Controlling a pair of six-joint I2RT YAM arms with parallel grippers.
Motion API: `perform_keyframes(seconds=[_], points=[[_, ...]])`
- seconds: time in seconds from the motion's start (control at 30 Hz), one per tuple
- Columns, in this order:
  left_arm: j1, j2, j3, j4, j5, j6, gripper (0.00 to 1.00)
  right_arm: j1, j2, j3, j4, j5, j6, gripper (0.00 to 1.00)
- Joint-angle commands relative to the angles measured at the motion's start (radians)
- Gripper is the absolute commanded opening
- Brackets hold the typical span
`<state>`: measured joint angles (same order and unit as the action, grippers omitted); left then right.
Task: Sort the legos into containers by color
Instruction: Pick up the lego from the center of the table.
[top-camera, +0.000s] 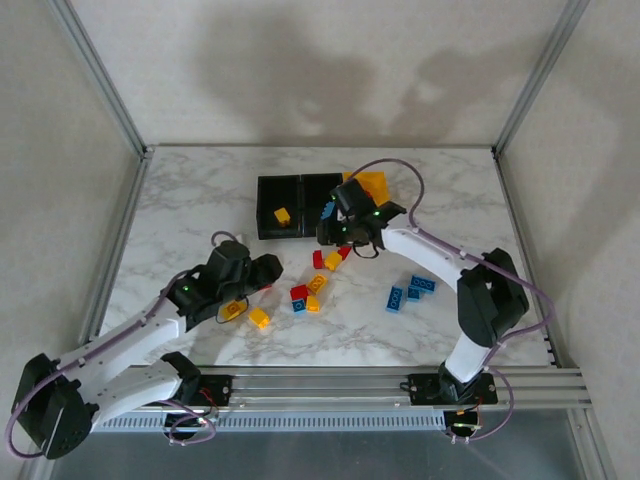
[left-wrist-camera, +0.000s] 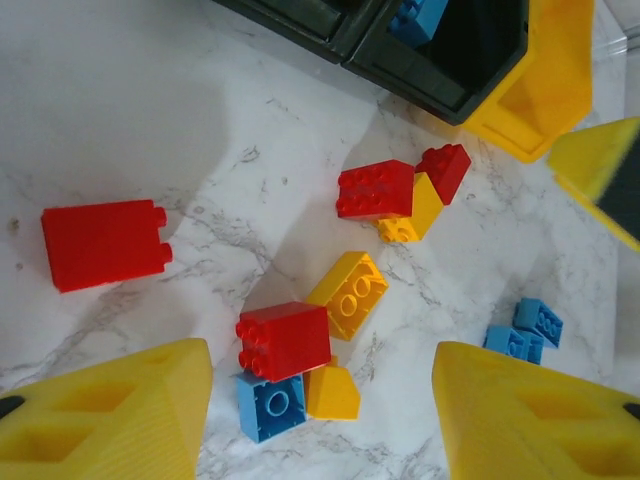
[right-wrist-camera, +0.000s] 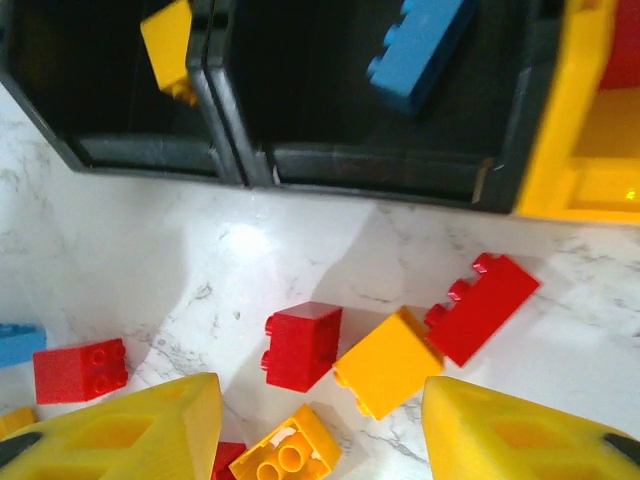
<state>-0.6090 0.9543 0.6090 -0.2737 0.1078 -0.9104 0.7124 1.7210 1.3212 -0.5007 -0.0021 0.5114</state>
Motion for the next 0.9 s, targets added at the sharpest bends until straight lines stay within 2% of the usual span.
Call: perform_keyframes(seconds=[0.0, 0.13, 0.37, 0.47, 0.6, 0.67, 0.8, 0.87], points=[[0.021, -0.064, -0.028, 0.004, 0.059, -0.025, 0.63, 0.030, 0.084, 0.038, 0.013, -0.009, 0.004, 0.54], [0.031, -0.094, -0.040, -0.007, 0.071, -0.020, 0.64, 0.043, 0.163, 0.089, -0.018, -0.005, 0.001, 0.51], [0.040, -0.082, -0.059, 0.005, 0.078, -0.022, 0.64, 0.061, 0.229, 0.125, -0.029, -0.010, -0.007, 0.50], [0.040, -0.073, -0.064, 0.008, 0.075, -0.022, 0.64, 0.071, 0.257, 0.141, -0.040, -0.007, -0.013, 0.45], [0.041, -0.072, -0.069, 0.011, 0.074, -0.025, 0.63, 0.076, 0.286, 0.154, -0.046, -0.007, -0.019, 0.44], [0.040, -0.075, -0.071, 0.012, 0.073, -0.028, 0.63, 0.078, 0.296, 0.161, -0.048, -0.007, -0.022, 0.39], [0.041, -0.075, -0.070, 0.010, 0.067, -0.029, 0.63, 0.079, 0.305, 0.182, -0.058, 0.002, -0.030, 0.25], [0.041, -0.073, -0.071, 0.015, 0.068, -0.030, 0.63, 0.079, 0.298, 0.195, -0.069, 0.009, -0.034, 0.21]])
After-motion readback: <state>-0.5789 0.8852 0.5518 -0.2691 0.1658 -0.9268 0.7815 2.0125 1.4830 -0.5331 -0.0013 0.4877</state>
